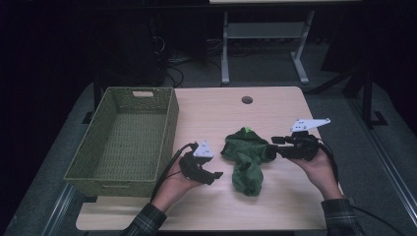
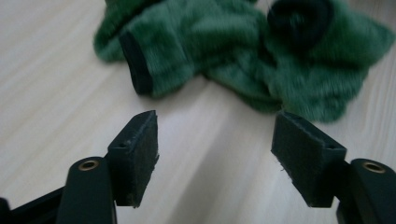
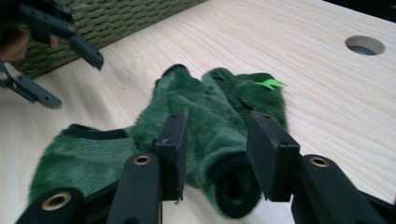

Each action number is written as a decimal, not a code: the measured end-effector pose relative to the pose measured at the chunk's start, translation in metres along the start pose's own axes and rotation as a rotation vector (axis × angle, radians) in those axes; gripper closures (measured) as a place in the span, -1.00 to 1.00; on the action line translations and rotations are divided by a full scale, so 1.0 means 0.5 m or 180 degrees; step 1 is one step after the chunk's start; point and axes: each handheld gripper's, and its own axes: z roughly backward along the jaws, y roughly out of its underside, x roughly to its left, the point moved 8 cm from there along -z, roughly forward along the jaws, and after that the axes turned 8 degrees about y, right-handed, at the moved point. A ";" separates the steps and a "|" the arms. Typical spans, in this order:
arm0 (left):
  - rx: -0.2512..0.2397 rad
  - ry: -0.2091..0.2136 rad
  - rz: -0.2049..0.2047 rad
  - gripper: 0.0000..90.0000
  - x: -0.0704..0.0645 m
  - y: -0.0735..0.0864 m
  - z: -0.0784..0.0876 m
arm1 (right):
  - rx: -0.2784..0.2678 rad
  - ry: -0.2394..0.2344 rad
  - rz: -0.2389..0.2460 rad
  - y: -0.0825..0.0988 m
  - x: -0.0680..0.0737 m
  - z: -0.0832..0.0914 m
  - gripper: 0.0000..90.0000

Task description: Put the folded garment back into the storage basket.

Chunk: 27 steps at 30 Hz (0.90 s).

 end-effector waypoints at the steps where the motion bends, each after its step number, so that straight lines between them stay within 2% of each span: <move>1: 0.0000 0.0000 0.0000 -0.28 0.000 0.000 0.000 | 0.0015 0.0004 -0.0003 -0.002 -0.004 -0.001 0.27; 6: -0.0047 0.0035 0.0076 -0.26 0.034 -0.047 -0.008 | 0.0053 0.0046 0.0005 -0.013 -0.022 -0.010 0.24; 7: -0.0063 0.0045 0.0078 -0.19 0.041 -0.056 -0.009 | 0.0088 0.0081 0.0048 -0.019 -0.032 -0.017 0.22; 13: -0.0163 -0.0044 0.0096 -0.10 0.100 -0.106 -0.017 | 0.0114 0.0159 0.0012 -0.035 -0.058 -0.032 0.21; 14: -0.0155 -0.0054 0.0112 -0.08 0.109 -0.110 -0.021 | 0.0065 0.0161 0.0000 -0.040 -0.065 -0.037 0.21; 15: -0.0157 -0.0091 0.0152 -0.07 0.128 -0.117 -0.029 | 0.0146 0.0210 -0.0023 -0.038 -0.078 -0.050 0.20; 16: -0.0157 -0.0091 0.0152 -0.07 0.128 -0.117 -0.029 | 0.0146 0.0210 -0.0023 -0.038 -0.078 -0.050 0.20; 19: -0.0106 -0.0070 0.0182 -0.04 0.162 -0.123 -0.062 | 0.0255 0.0176 -0.0077 -0.026 -0.092 -0.080 0.17; 22: -0.0052 -0.0051 0.0200 -0.04 0.174 -0.121 -0.077 | 0.0328 0.0158 -0.0068 -0.016 -0.094 -0.095 0.16; 27: 0.0080 0.0009 0.0227 0.02 0.201 -0.114 -0.123 | 0.0475 0.0097 -0.0130 0.010 -0.095 -0.136 0.16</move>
